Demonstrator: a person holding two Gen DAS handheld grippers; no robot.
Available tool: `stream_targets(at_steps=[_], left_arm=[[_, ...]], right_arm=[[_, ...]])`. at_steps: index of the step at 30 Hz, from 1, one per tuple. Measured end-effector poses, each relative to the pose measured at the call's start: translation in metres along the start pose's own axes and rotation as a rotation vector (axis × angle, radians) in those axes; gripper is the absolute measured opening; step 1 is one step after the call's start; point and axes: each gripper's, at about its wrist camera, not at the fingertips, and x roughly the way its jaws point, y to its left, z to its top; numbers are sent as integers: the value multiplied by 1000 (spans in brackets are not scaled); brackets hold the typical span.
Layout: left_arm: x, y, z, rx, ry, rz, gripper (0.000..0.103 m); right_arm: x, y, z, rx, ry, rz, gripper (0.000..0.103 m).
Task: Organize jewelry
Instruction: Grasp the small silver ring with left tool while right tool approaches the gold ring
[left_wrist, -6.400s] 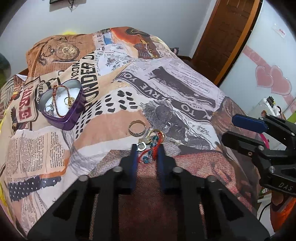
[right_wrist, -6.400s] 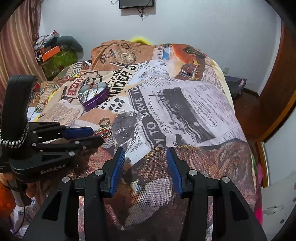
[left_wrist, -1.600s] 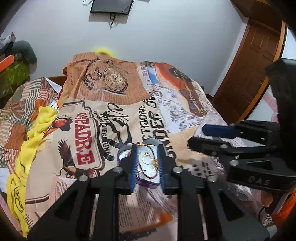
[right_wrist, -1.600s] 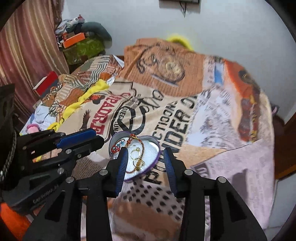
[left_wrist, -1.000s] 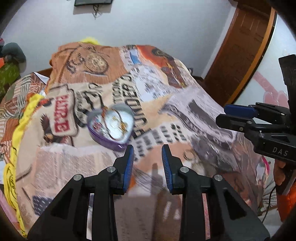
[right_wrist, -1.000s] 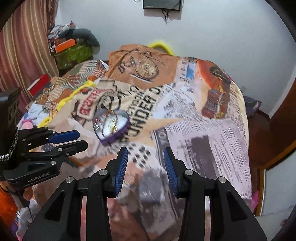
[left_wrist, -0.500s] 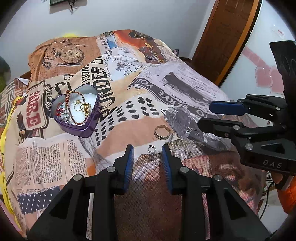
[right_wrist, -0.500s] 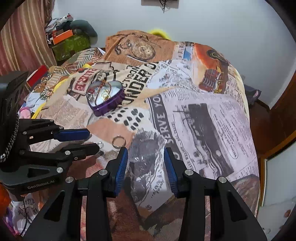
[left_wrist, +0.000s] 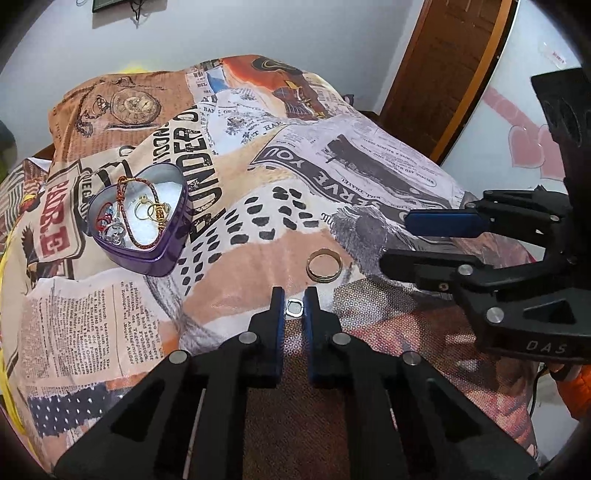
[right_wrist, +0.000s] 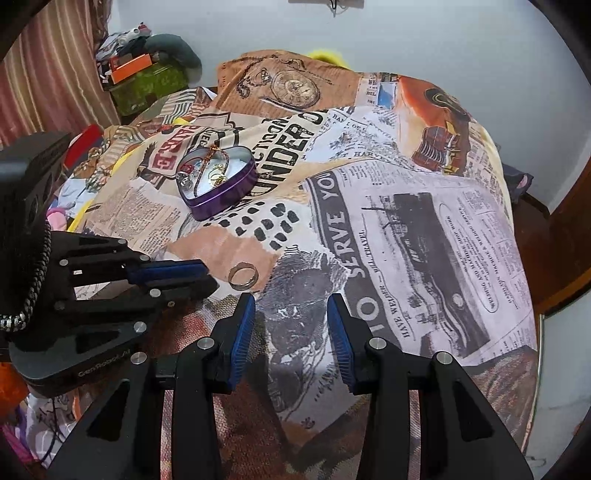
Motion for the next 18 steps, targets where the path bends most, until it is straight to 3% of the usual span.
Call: stream_targets(at_steps=[16, 18], left_arm=[[-24, 30, -12, -74, -61, 40, 8], [-25, 33, -12, -83, -63, 44, 8]], right_arm=[[32, 23, 16, -56, 54, 71, 37], [32, 25, 15, -59, 50, 69, 30]])
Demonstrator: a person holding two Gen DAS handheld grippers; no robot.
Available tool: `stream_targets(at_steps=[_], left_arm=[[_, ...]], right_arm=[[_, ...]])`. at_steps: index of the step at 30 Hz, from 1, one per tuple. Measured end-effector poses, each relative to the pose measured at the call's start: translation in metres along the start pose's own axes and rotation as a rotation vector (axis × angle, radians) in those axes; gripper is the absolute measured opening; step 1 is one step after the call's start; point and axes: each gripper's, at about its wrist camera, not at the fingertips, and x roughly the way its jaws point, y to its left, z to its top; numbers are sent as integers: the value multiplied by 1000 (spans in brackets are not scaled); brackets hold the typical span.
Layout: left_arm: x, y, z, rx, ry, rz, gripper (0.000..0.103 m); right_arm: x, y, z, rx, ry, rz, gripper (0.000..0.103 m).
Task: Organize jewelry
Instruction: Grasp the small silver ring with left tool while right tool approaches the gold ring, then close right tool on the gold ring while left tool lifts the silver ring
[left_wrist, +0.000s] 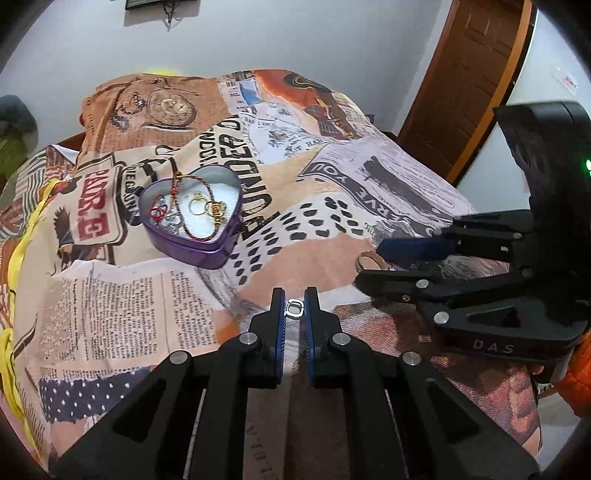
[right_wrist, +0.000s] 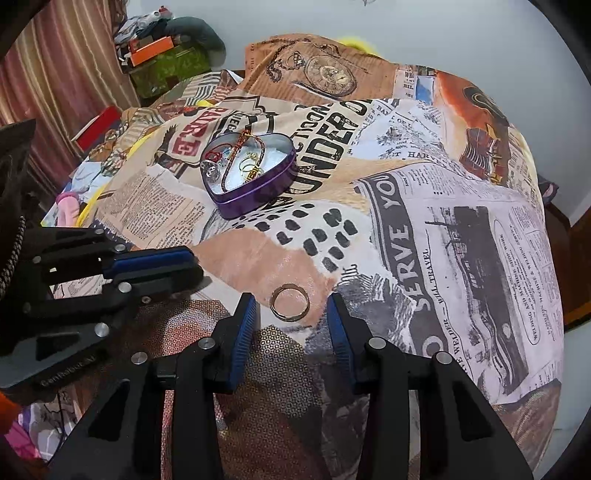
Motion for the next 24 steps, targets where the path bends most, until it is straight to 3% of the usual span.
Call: stream_targets(at_steps=[2, 9, 24], left_arm=[[-1, 1, 0, -8, -2, 2, 8], [-15, 2, 4, -29, -44, 5, 8], [-69, 8, 25, -26, -175, 52, 8]], right_arm=[[0, 2, -1, -11, 0, 0, 19], [-7, -2, 1, 20, -22, -30, 19], [-74, 8, 26, 52, -211, -38, 20]])
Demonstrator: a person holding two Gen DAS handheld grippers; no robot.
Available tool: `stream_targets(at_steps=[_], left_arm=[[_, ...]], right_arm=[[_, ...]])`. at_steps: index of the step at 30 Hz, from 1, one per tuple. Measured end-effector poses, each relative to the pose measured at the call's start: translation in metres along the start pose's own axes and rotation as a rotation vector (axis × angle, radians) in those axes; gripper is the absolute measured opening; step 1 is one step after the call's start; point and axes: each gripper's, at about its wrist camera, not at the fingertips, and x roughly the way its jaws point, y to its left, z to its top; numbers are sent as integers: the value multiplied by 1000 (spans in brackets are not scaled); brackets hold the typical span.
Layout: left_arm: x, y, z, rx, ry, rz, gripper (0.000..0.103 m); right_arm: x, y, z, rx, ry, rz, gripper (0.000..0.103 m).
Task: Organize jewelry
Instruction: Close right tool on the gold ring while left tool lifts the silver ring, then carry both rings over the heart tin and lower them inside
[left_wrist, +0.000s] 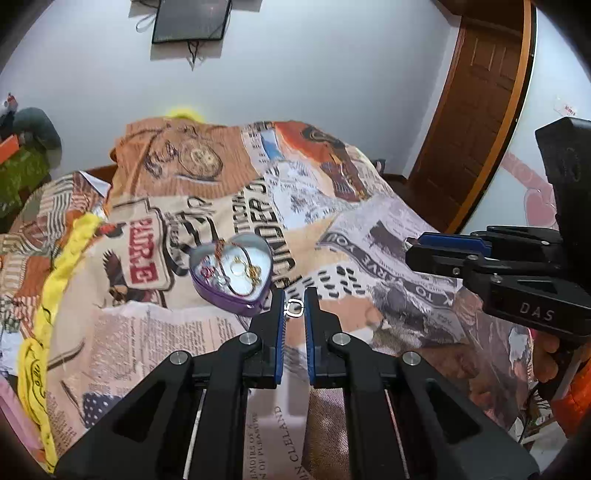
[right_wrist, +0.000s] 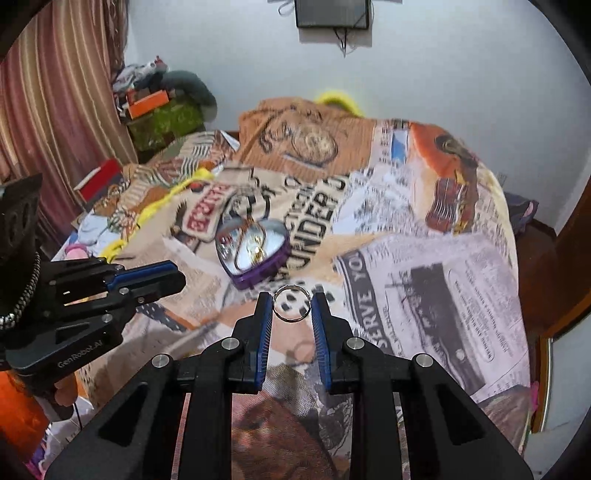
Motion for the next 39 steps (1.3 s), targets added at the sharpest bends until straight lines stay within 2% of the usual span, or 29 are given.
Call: stream_targets(at_steps=[8, 16, 26, 39], left_arm=[[-8, 10, 16, 1, -44, 27, 8], [3, 31, 25, -31, -49, 62, 8], [46, 64, 32, -88, 1, 64, 8], [104, 69, 26, -77, 105, 42, 8]], right_arm=[[-5, 14, 14, -12, -43, 24, 20], [23, 22, 31, 1, -23, 70, 20], [62, 25, 51, -4, 25, 79, 20], [128, 6, 64, 32, 159, 74, 20]])
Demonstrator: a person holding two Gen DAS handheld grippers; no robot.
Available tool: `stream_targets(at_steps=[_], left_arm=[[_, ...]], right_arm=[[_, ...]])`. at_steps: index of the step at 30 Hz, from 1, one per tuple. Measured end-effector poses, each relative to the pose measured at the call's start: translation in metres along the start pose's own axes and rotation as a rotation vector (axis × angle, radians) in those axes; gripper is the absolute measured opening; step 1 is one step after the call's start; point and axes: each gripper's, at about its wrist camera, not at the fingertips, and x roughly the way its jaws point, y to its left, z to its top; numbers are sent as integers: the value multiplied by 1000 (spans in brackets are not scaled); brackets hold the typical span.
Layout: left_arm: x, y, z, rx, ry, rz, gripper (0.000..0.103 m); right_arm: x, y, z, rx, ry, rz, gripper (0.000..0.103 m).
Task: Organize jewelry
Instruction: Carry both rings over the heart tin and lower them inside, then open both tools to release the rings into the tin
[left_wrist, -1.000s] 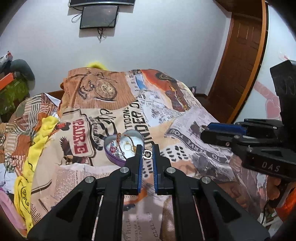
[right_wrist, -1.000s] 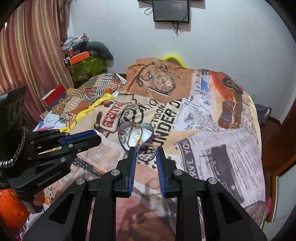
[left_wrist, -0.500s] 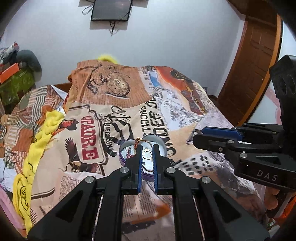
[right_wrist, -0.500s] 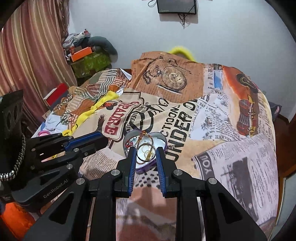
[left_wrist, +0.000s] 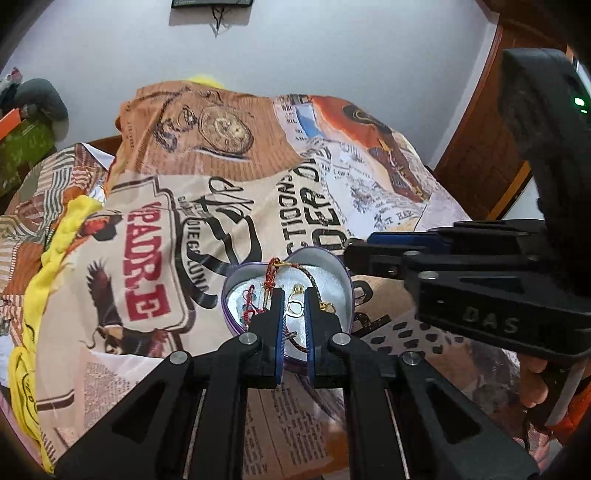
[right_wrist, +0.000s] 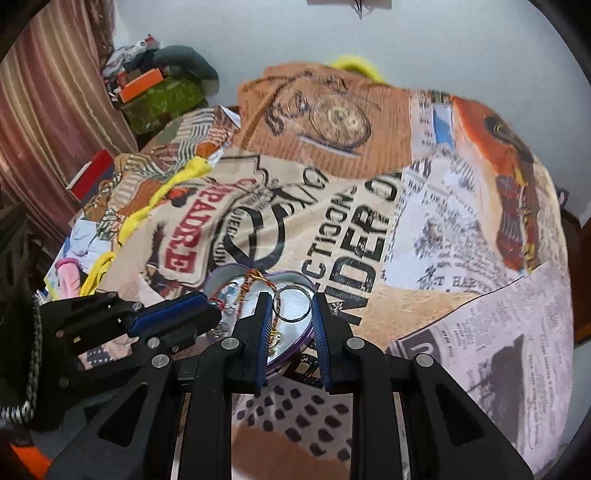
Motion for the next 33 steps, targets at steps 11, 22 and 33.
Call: stream_targets(at_steps=[11, 22, 33], left_arm=[[12, 8, -5, -29, 28, -2, 8], [-10, 4, -1, -29, -6, 7, 25], [-69, -11, 5, 7, -102, 44, 25]], right_arm=[[25, -4, -3, 6, 64, 30, 20], [17, -2, -2, 17, 62, 28, 31], [-40, 21, -4, -68, -62, -77, 31]])
